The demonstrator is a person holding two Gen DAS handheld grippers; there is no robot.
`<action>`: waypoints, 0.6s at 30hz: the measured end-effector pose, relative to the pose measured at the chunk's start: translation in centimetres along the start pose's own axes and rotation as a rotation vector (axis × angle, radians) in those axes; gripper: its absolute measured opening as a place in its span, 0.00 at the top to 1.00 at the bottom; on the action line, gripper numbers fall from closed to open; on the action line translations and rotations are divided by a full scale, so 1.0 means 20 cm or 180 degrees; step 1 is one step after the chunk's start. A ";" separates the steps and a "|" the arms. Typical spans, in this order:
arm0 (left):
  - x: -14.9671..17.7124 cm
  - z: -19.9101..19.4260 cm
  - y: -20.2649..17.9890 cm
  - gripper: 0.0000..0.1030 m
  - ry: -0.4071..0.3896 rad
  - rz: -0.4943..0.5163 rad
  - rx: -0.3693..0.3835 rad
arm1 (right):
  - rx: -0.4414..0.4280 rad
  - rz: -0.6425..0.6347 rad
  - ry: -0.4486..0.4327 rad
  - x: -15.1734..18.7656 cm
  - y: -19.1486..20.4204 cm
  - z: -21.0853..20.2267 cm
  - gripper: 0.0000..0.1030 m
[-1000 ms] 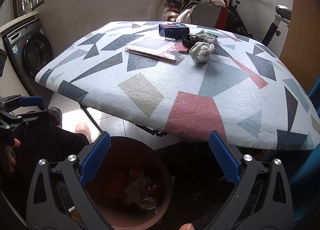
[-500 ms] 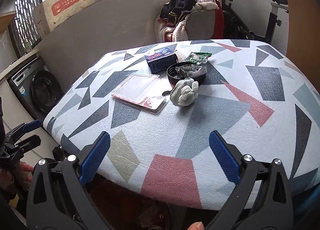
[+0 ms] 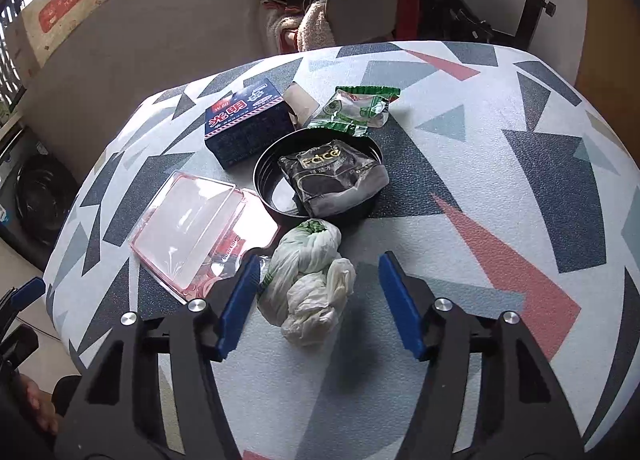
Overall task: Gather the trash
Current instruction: 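Grasp the white plastic bag bundle with the right gripper, then grasp the clear red-edged plastic tray with the left gripper while the right gripper holds the bag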
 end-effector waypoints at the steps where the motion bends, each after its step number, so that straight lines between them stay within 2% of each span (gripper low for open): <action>1: -0.01 0.02 -0.01 0.06 0.0023 0.0026 0.0014 | -0.0040 0.0005 -0.0045 0.00 0.00 0.00 0.56; 3: -0.03 0.08 -0.04 0.06 0.0079 0.0106 0.0028 | 0.0080 -0.0036 -0.0152 0.01 -0.01 -0.02 0.57; 6: -0.06 0.18 -0.05 0.06 0.0202 0.0209 0.0183 | 0.0008 0.0007 -0.0219 0.03 -0.01 -0.03 0.58; 9: -0.12 0.29 0.00 0.06 0.0365 0.0038 0.0295 | -0.0058 0.0099 -0.0271 0.03 -0.04 -0.04 0.58; 12: -0.20 0.36 0.04 0.06 0.0433 -0.0113 0.0287 | -0.0147 0.0193 -0.0273 0.03 -0.07 -0.04 0.58; 18: -0.29 0.40 -0.06 0.06 0.0395 -0.0015 0.0201 | -0.0224 0.0199 -0.0314 0.03 -0.07 -0.06 0.58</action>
Point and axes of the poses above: each gripper's, at about its wrist camera, not at the fingertips, and z roughly the way its jaws point, y to its left, x to its underside, the point moved 8 cm from there along z, roughly the way its jaws point, and after that the axes turned 13 degrees about y, right-handed, at the moved point
